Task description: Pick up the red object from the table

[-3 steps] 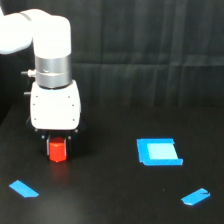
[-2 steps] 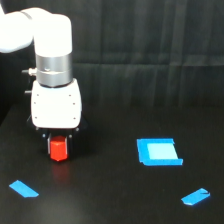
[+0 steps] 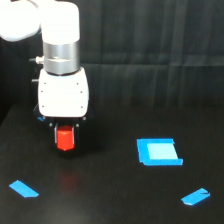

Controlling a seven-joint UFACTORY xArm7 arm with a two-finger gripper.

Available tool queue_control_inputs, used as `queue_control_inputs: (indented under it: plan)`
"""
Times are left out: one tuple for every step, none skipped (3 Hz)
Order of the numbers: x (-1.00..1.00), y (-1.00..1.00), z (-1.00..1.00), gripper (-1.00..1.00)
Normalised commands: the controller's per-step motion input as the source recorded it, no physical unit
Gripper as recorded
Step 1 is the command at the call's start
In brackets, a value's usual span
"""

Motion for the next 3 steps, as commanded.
queue_control_inputs:
  plan:
    - [0.32, 0.1, 1.0, -0.98]
    - [0.2, 0.06, 0.91, -1.0]
    - [0.06, 0.05, 1.0, -0.99]
